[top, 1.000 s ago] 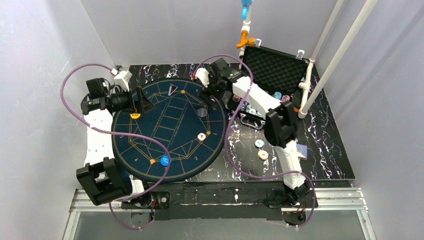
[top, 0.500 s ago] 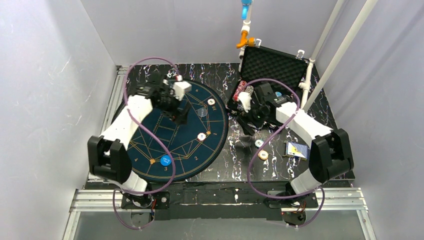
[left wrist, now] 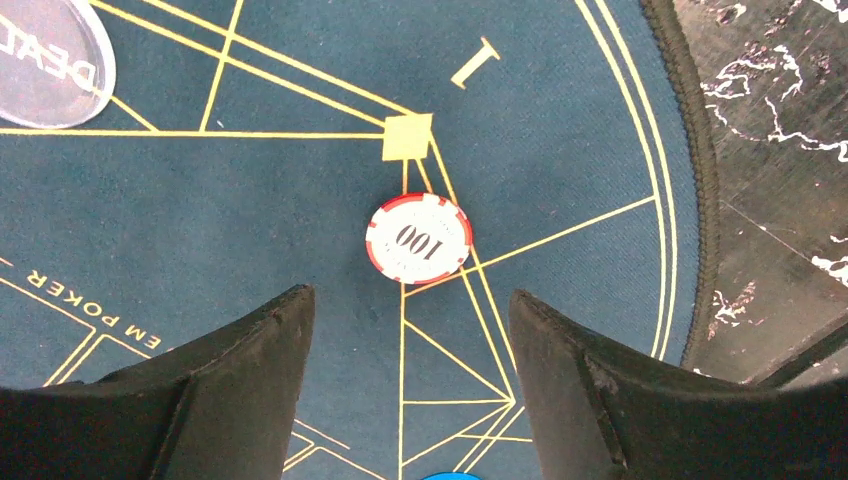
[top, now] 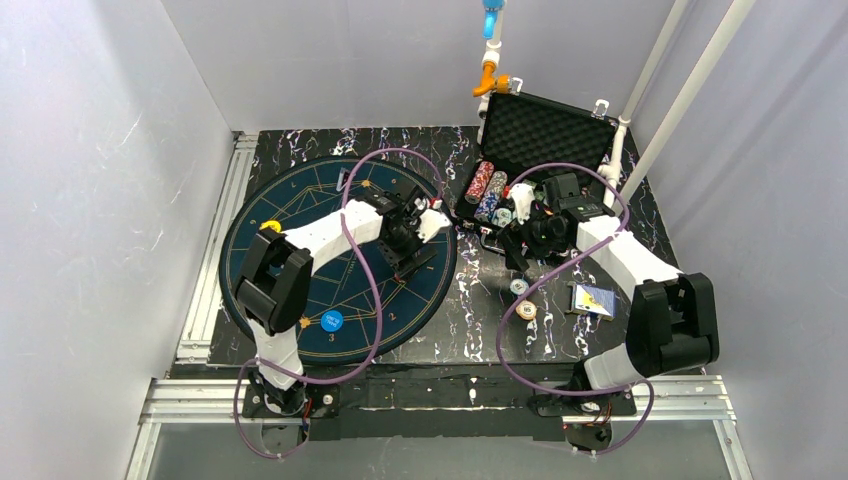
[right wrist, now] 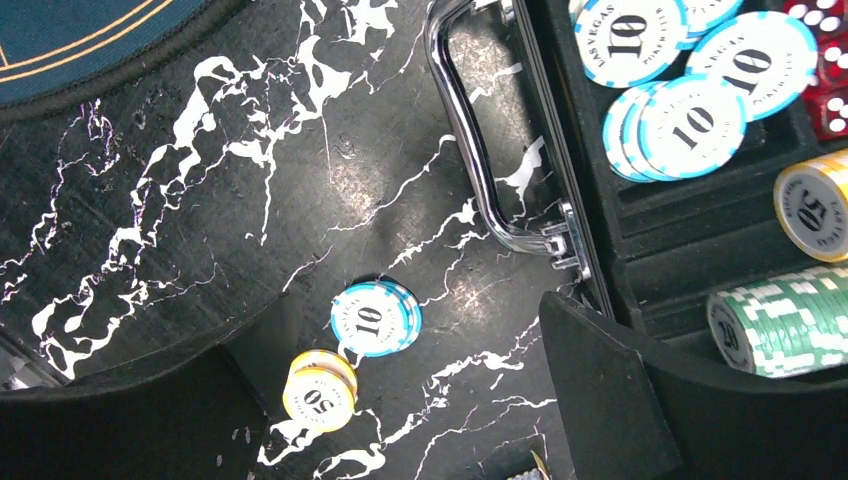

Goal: Distribute texas hold em gaming equipment

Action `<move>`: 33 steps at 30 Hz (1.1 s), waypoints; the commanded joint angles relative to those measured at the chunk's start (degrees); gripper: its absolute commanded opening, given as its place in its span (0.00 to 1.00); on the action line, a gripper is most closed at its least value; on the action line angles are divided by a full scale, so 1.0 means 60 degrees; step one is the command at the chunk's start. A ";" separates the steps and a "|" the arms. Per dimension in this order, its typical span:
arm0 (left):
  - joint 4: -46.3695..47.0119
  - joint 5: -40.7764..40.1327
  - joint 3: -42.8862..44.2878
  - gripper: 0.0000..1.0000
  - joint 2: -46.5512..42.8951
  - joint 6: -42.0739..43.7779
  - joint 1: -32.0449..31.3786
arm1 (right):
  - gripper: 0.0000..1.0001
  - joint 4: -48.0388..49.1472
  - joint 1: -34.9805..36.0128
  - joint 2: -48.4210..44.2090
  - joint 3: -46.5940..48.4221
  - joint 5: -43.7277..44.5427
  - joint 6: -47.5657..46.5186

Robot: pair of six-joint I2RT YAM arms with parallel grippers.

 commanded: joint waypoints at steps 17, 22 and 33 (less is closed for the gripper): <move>0.0351 -0.0742 0.0250 0.63 0.0708 0.0003 -0.0610 | 0.98 0.0494 -0.0146 -0.0254 -0.0131 -0.0351 -0.0056; 0.0334 -0.0712 0.0252 0.59 0.0793 0.0003 -0.0628 | 0.98 0.0508 -0.0146 -0.0213 -0.0125 -0.0335 -0.0072; 0.0253 -0.0518 0.0062 0.59 0.0867 -0.0024 -0.0629 | 0.98 0.0537 -0.0146 -0.0184 -0.0102 -0.0249 -0.0087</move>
